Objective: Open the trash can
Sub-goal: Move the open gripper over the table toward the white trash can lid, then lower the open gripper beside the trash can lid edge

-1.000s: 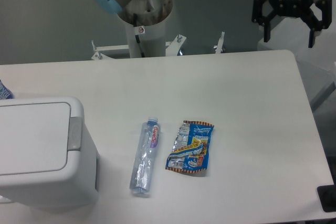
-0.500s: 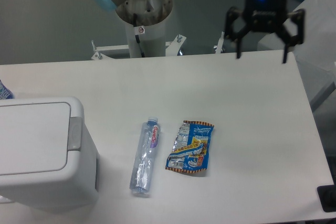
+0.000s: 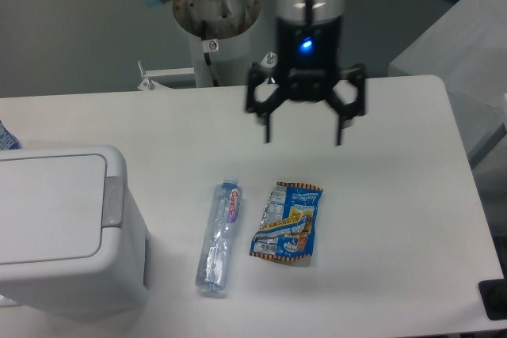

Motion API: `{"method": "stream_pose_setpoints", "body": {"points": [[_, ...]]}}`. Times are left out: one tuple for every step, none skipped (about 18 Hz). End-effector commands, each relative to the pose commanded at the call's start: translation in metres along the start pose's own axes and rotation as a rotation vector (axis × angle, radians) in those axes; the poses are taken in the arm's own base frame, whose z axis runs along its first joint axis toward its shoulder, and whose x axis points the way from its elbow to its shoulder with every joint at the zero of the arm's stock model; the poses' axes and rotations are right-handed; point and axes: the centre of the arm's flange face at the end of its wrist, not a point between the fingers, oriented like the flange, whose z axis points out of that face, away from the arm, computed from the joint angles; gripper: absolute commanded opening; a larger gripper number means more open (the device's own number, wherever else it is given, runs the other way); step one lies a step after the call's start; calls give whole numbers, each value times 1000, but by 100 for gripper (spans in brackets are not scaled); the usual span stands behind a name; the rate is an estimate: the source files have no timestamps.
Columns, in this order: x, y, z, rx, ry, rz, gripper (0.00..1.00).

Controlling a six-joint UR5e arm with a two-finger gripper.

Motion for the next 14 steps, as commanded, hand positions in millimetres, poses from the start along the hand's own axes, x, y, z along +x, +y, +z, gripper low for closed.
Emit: {"method": "stream_pose_setpoints", "body": {"points": [[14, -1, 6, -7, 14, -14, 100], [29, -2, 14, -19, 32, -25, 100], [40, 1, 24, -38, 44, -42, 100], [48, 2, 28, -42, 52, -66, 100], [54, 0, 35, -42, 57, -99, 100], [61, -3, 41, -33, 61, -129, 100], [70, -5, 45, -21, 66, -149, 100], [73, -6, 49, -14, 68, -167, 100], [73, -6, 52, -16, 69, -178, 100], [75, -6, 55, -19, 70, -184, 100], [82, -6, 57, -24, 77, -176, 100], [84, -5, 61, -29, 78, -175, 100], [83, -6, 61, -29, 77, -180, 100], [84, -6, 62, -29, 78, -177, 100]]}}
